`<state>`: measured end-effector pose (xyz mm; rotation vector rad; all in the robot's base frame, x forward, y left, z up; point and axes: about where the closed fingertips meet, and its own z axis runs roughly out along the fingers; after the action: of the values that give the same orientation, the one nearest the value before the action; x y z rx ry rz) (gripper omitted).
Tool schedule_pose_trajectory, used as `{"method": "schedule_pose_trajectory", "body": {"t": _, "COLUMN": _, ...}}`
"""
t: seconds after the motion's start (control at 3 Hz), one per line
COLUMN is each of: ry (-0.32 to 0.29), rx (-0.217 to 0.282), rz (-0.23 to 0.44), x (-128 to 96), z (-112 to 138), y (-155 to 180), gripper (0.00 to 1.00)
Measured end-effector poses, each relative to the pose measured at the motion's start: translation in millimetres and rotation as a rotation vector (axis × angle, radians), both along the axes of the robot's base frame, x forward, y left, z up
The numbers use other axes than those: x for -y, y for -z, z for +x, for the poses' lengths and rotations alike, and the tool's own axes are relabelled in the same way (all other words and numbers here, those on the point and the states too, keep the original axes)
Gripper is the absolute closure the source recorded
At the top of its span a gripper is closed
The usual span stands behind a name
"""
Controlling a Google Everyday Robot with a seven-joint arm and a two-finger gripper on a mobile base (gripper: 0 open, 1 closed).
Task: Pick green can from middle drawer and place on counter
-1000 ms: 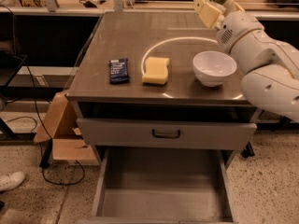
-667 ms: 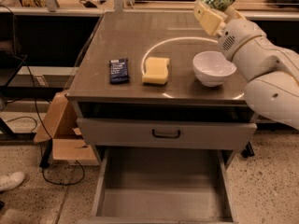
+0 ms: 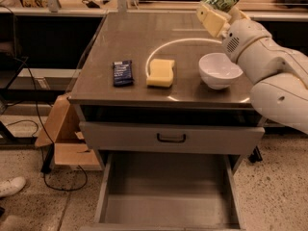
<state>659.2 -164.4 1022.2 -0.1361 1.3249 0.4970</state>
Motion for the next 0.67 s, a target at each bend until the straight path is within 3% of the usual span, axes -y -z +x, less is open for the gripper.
{"method": "schedule_pose_trajectory", "body": {"t": 0.67, "ry": -0.138, "rx": -0.01, "rz": -0.097, "x": -43.5, "z": 3.4, "y": 17.0, "gripper": 1.0}}
